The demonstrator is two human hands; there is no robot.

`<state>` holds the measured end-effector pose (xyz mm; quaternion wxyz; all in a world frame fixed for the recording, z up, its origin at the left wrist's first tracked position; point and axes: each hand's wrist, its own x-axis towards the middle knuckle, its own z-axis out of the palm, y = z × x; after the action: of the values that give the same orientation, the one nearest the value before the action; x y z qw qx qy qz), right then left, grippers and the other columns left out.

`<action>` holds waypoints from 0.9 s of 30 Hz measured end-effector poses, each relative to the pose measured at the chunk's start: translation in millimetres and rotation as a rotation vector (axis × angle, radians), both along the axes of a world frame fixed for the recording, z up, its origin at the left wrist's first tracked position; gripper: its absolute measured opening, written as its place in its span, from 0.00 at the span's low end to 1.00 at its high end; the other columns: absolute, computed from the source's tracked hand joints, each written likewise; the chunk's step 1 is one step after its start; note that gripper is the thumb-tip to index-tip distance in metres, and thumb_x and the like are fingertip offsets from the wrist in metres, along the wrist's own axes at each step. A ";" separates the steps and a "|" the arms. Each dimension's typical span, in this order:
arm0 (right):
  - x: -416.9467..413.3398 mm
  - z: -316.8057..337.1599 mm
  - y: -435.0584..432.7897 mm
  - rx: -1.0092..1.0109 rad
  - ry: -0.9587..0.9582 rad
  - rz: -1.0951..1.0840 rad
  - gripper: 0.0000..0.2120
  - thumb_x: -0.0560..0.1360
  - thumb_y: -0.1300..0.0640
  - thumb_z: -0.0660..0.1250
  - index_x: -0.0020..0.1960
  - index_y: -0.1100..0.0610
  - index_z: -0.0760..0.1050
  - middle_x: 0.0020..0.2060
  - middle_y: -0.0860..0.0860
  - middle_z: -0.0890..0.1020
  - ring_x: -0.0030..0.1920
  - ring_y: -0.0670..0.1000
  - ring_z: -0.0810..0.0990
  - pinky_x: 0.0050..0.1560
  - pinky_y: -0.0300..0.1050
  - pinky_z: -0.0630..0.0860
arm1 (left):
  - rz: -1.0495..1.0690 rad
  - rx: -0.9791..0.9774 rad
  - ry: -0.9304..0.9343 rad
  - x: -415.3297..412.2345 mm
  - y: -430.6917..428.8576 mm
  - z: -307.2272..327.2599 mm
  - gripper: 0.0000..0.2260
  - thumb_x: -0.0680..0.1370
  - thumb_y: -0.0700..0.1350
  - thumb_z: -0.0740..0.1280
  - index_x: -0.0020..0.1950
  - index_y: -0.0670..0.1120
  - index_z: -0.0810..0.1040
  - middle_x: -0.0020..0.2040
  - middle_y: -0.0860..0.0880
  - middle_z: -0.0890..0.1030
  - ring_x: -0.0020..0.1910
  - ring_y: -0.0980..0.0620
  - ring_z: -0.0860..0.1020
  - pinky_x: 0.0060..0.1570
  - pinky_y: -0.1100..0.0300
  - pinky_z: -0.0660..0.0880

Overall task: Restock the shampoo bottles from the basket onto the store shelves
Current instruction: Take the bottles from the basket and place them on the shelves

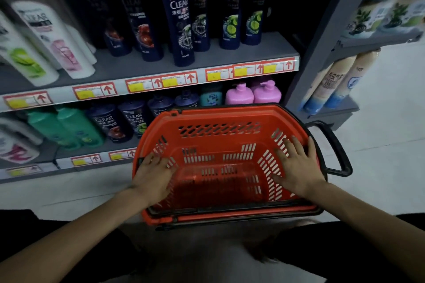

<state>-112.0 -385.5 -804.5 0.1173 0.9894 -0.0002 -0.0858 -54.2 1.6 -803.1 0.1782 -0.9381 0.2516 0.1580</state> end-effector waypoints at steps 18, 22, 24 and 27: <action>64.6 -8.6 170.5 0.013 0.065 0.434 0.40 0.75 0.34 0.64 0.81 0.49 0.57 0.77 0.60 0.60 0.81 0.65 0.51 0.78 0.68 0.41 | 0.331 -0.115 -0.144 -32.6 145.0 6.1 0.31 0.76 0.53 0.70 0.78 0.54 0.65 0.78 0.39 0.62 0.75 0.39 0.65 0.68 0.42 0.71; 72.7 -2.5 191.4 0.020 0.107 0.449 0.42 0.73 0.31 0.64 0.81 0.46 0.56 0.78 0.60 0.58 0.81 0.64 0.49 0.79 0.67 0.40 | 0.391 -0.141 -0.182 -39.4 169.7 -2.5 0.32 0.72 0.50 0.73 0.76 0.51 0.70 0.78 0.37 0.64 0.72 0.36 0.69 0.62 0.42 0.77; 77.4 0.4 196.5 0.003 0.124 0.429 0.42 0.73 0.29 0.64 0.80 0.47 0.58 0.79 0.60 0.56 0.81 0.64 0.48 0.79 0.67 0.40 | 0.433 -0.148 -0.194 -45.0 178.2 -3.9 0.35 0.71 0.50 0.73 0.78 0.51 0.68 0.80 0.36 0.61 0.72 0.36 0.69 0.61 0.42 0.77; 84.6 3.9 198.5 -0.045 0.117 0.444 0.43 0.72 0.28 0.62 0.80 0.49 0.60 0.80 0.59 0.55 0.82 0.62 0.47 0.79 0.65 0.40 | 0.484 -0.133 -0.228 -54.0 191.7 -5.8 0.37 0.73 0.51 0.73 0.80 0.51 0.63 0.82 0.36 0.53 0.74 0.37 0.67 0.61 0.44 0.76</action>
<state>-27.4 -187.0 -800.7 0.1550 0.9556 0.2225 -0.1149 -108.2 193.3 -808.9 0.1003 -0.9923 0.0082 0.0727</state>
